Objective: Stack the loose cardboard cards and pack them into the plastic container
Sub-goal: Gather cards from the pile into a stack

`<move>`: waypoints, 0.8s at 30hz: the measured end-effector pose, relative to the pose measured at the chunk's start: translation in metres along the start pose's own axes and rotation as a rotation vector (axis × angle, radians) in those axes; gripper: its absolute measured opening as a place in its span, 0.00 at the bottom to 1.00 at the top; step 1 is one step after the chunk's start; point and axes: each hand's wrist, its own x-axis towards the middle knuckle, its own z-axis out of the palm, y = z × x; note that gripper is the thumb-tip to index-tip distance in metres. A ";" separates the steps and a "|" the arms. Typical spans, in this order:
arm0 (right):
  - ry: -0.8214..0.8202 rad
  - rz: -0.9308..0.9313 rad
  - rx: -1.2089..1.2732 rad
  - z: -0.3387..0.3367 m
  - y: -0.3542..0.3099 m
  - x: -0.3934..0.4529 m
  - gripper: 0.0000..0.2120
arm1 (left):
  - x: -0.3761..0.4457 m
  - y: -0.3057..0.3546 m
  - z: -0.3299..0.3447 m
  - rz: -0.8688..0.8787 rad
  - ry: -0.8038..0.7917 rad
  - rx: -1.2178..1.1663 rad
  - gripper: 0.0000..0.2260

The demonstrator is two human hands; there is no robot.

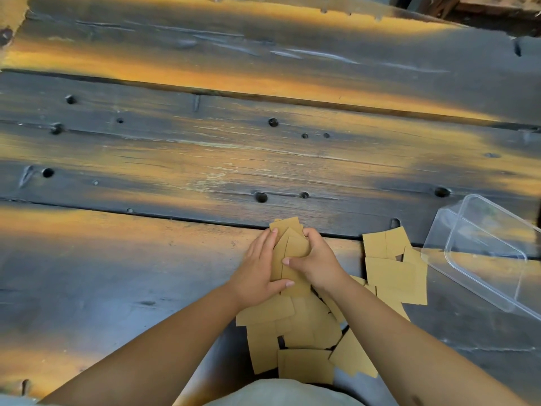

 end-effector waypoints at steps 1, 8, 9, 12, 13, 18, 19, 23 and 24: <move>-0.009 -0.001 0.018 -0.001 -0.001 -0.001 0.22 | -0.002 0.000 -0.002 -0.006 0.014 -0.033 0.51; 0.016 -0.084 0.147 -0.010 -0.011 -0.010 0.22 | -0.008 0.008 -0.017 -0.124 0.131 -0.397 0.49; 0.031 -0.111 0.152 -0.012 -0.015 -0.011 0.22 | -0.008 0.009 -0.021 -0.136 0.145 -0.457 0.49; 0.063 -0.185 0.187 -0.019 -0.030 -0.013 0.23 | -0.005 0.013 -0.034 -0.166 0.148 -0.559 0.48; 0.072 -0.209 0.214 -0.021 -0.036 -0.013 0.23 | -0.003 0.014 -0.040 -0.160 0.133 -0.622 0.46; 0.140 -0.289 0.380 -0.018 -0.064 -0.008 0.28 | 0.019 0.035 -0.073 -0.089 0.088 -0.907 0.30; 0.140 -0.292 0.410 -0.015 -0.068 -0.006 0.30 | 0.025 0.040 -0.078 -0.105 0.115 -0.936 0.30; 0.132 -0.277 0.464 -0.009 -0.074 -0.001 0.34 | 0.044 0.046 -0.089 -0.154 0.184 -1.107 0.28; 0.137 -0.276 0.466 -0.009 -0.074 0.000 0.33 | 0.048 0.049 -0.090 -0.151 0.186 -1.159 0.26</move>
